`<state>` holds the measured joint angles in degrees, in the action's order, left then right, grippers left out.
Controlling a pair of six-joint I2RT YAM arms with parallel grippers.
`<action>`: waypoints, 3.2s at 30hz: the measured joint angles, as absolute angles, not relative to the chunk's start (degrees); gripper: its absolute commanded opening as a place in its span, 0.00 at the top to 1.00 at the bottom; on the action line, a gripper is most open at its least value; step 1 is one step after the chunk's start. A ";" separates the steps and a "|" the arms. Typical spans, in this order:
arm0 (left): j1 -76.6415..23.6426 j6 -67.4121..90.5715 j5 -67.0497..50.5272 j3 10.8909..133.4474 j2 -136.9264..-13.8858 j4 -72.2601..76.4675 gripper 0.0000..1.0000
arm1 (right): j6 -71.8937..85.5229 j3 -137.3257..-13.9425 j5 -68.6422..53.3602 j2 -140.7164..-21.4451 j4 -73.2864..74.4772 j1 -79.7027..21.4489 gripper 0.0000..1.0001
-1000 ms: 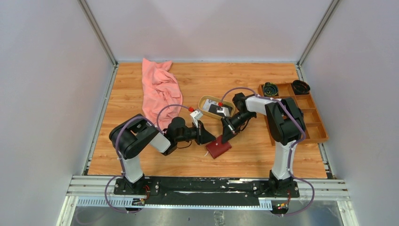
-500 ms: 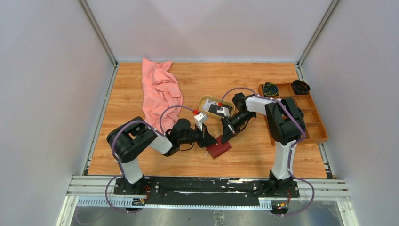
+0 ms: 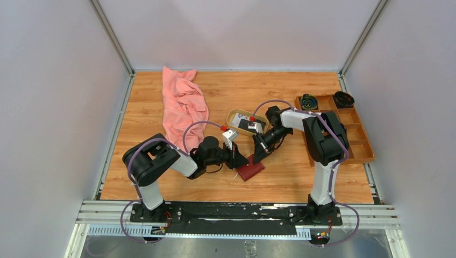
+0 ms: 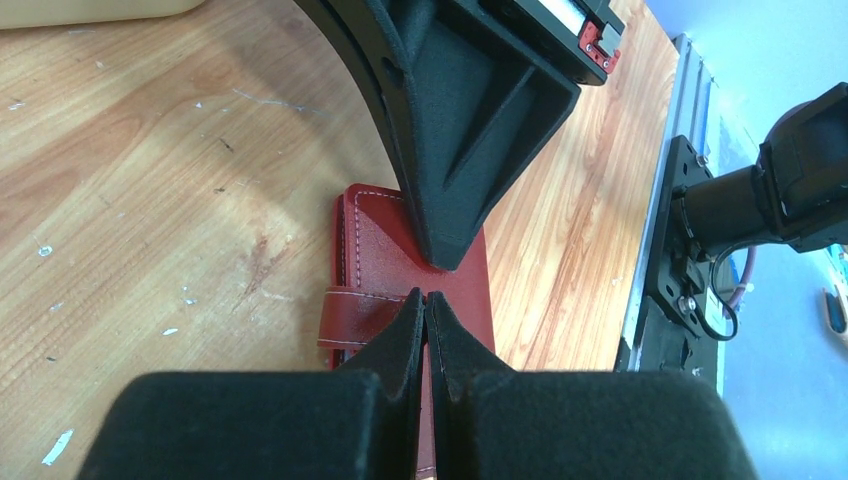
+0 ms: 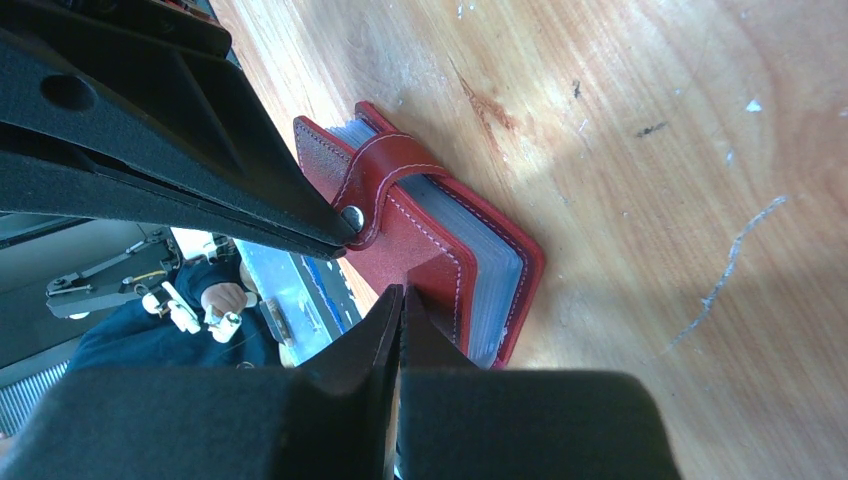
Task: Put the credit cards into the card holder
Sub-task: Close the card holder at the center of the board.
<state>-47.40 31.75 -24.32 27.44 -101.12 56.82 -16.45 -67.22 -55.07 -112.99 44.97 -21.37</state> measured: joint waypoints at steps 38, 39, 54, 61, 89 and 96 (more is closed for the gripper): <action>-49.32 34.33 -21.17 27.42 -100.82 56.34 1.00 | -15.62 -67.22 -55.51 -113.43 44.99 -21.37 1.00; -49.32 34.39 -21.15 27.42 -100.82 56.34 1.00 | -15.62 -67.22 -55.51 -113.40 44.99 -21.37 1.00; -50.13 36.03 -19.49 27.09 -101.93 58.17 1.00 | -15.62 -67.22 -55.48 -113.43 44.99 -21.37 1.00; -50.50 36.93 -18.31 25.56 -101.95 60.49 1.00 | -15.62 -67.22 -55.48 -113.45 44.99 -21.37 1.00; -52.23 41.82 -19.40 24.32 -100.03 58.94 0.78 | -15.59 -67.22 -55.55 -113.54 45.01 -21.37 1.00; -52.29 35.44 -16.49 24.64 -84.86 46.74 0.39 | -15.62 -67.22 -55.61 -113.54 45.01 -21.37 1.00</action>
<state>-52.29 35.44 -16.49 24.64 -84.86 46.74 -15.62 -67.22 -55.61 -113.54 45.01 -21.37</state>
